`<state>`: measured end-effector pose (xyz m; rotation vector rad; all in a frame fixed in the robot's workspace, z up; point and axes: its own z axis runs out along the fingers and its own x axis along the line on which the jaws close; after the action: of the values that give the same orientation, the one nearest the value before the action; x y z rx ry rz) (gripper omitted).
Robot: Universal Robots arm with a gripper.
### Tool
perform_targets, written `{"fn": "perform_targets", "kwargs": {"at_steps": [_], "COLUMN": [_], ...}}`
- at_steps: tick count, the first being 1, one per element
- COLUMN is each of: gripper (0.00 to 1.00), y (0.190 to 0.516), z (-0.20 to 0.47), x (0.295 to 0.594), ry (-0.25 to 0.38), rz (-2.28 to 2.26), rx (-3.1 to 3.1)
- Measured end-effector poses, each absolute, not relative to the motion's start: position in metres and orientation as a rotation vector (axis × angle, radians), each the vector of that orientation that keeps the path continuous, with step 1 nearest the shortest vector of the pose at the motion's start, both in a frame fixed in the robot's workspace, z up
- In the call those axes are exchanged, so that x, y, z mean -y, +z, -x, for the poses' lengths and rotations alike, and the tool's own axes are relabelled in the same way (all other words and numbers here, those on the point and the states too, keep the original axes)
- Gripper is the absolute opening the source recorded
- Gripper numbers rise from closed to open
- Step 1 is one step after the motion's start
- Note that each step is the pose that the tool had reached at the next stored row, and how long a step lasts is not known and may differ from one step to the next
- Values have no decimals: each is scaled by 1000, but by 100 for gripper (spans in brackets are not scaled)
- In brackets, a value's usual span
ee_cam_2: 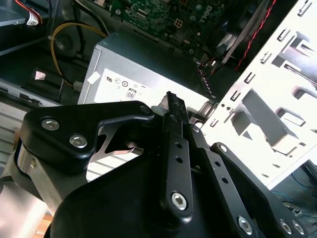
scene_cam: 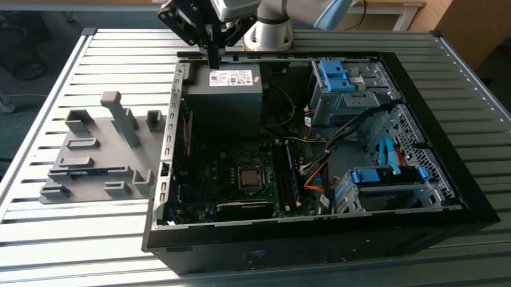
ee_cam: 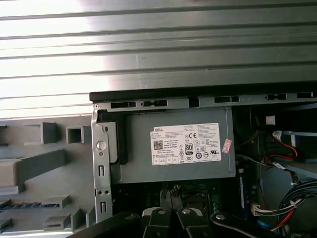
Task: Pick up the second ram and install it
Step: 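Reach for the second ram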
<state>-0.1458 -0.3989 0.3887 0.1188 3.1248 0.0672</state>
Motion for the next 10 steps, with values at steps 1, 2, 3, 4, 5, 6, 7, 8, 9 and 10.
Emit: {"fn": "perform_targets", "kwargs": {"at_steps": [1,2,3,4,5,6,7,8,9,10], "gripper": [11,11,11,11,11,11,11,11,11,11], "y": [389,389,389,389,389,389,388,388,388,388], "z": [146,146,146,147,147,147,147,148,148,148], "x": [399,399,399,399,399,399,399,399,399,399], "ry": [67,67,67,67,67,67,67,67,67,67], "rz": [-119,-119,-119,-119,-119,-119,-119,-119,-119,-119], "rx": [-3125,-3125,-3125,-3125,-3125,-3125,-3126,-3126,-3126,-3126]}}
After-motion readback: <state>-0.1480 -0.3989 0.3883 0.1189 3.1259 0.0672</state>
